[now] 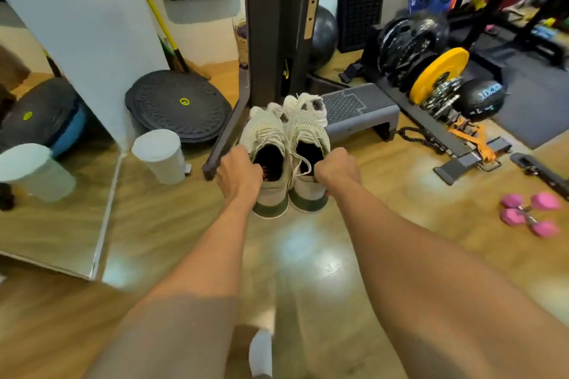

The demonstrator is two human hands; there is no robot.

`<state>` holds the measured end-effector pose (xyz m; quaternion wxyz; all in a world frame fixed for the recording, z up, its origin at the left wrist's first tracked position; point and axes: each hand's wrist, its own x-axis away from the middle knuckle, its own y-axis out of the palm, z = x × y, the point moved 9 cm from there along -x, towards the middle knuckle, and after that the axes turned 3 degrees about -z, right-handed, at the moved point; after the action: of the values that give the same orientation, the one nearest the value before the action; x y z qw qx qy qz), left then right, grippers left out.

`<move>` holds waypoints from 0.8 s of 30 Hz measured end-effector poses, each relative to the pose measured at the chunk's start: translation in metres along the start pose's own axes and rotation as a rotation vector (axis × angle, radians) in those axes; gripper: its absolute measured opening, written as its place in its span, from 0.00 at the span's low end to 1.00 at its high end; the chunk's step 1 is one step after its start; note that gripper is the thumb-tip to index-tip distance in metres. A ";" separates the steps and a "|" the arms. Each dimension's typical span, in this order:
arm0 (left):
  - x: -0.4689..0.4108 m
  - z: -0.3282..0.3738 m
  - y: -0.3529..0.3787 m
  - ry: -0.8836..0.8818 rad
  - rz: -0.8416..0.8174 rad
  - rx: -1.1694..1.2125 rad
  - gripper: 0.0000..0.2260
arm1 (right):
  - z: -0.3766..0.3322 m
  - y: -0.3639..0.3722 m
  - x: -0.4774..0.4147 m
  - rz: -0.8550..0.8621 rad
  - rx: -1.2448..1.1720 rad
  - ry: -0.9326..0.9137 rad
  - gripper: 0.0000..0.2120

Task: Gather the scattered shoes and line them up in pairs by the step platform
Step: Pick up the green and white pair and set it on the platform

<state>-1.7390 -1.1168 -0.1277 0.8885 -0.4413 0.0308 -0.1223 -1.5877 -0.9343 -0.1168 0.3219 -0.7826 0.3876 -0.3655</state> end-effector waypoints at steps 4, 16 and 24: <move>-0.046 0.067 0.044 0.083 -0.010 0.003 0.11 | 0.007 -0.032 -0.078 0.018 -0.043 0.065 0.10; -0.133 0.253 0.218 0.105 -0.044 0.003 0.13 | 0.069 -0.130 -0.323 -0.001 -0.073 0.125 0.12; -0.191 0.343 0.325 0.053 -0.090 0.030 0.16 | 0.095 -0.176 -0.472 -0.039 -0.031 0.130 0.10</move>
<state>-1.8067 -0.6149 -0.1857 0.8875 -0.4253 0.0327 -0.1744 -1.6486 -0.4291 -0.1806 0.2765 -0.7696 0.3979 -0.4158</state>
